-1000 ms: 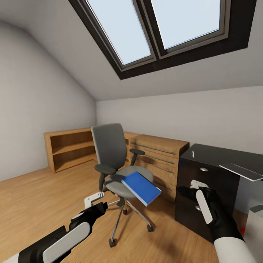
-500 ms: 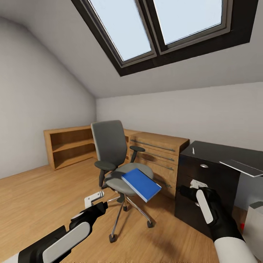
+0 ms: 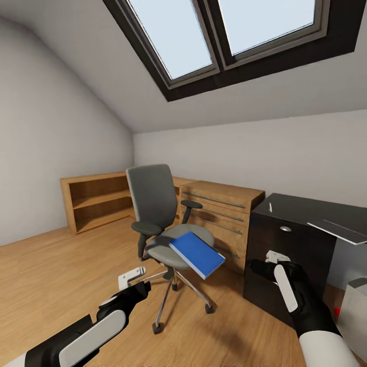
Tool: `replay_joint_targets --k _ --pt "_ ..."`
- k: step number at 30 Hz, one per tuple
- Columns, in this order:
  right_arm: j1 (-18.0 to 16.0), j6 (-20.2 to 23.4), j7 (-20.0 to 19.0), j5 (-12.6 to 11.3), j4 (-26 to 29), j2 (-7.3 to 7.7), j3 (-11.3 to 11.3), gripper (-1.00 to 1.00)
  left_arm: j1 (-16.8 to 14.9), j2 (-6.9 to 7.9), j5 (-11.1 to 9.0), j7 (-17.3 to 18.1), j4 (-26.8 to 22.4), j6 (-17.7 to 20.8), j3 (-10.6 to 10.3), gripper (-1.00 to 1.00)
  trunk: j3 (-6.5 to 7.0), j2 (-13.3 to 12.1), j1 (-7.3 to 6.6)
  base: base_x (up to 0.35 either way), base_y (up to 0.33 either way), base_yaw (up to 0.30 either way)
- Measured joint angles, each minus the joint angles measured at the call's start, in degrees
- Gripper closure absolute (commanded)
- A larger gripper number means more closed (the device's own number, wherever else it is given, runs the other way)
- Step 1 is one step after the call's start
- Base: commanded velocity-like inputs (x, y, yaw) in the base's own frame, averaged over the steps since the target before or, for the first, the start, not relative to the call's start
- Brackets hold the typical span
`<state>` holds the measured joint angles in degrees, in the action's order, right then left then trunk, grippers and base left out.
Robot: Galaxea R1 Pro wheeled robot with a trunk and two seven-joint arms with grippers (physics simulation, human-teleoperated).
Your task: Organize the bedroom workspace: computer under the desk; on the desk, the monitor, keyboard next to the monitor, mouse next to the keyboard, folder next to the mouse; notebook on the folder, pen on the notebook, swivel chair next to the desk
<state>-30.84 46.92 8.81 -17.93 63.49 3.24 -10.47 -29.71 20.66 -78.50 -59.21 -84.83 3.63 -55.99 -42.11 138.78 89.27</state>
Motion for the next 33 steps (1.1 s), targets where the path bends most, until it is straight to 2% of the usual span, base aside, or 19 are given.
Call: replay_joint_targets --k 3,5,6,8,33 --pt "0.0 0.0 0.0 0.0 0.0 0.02 0.0 -1.0 0.0 0.02 0.0 0.0 -0.1 -0.4 0.0 -1.0 -0.27 0.0 0.0 0.0 0.0 0.0" --pt "0.0 0.0 0.0 0.0 0.0 0.06 0.0 -1.0 0.0 0.03 0.0 0.0 -0.2 -1.5 0.0 -1.0 -0.45 0.0 0.0 0.0 0.0 0.0" --pt "0.0 0.0 0.0 0.0 0.0 0.12 0.0 -1.0 0.0 0.04 0.1 0.0 -0.2 -3.2 -0.1 -1.0 -0.54 0.0 0.0 0.0 0.0 0.0" --pt "0.0 0.0 -0.1 0.0 0.0 0.15 0.0 -1.0 0.0 0.04 0.1 0.0 -0.3 -3.7 -0.1 -1.0 -0.72 0.0 0.0 0.0 0.0 0.0" --pt "0.0 0.0 -0.1 0.0 0.0 0.18 0.0 -1.0 0.0 0.2 0.1 0.0 -0.3 -4.3 -0.1 -1.0 -2.98 0.0 0.0 0.0 0.0 0.0"
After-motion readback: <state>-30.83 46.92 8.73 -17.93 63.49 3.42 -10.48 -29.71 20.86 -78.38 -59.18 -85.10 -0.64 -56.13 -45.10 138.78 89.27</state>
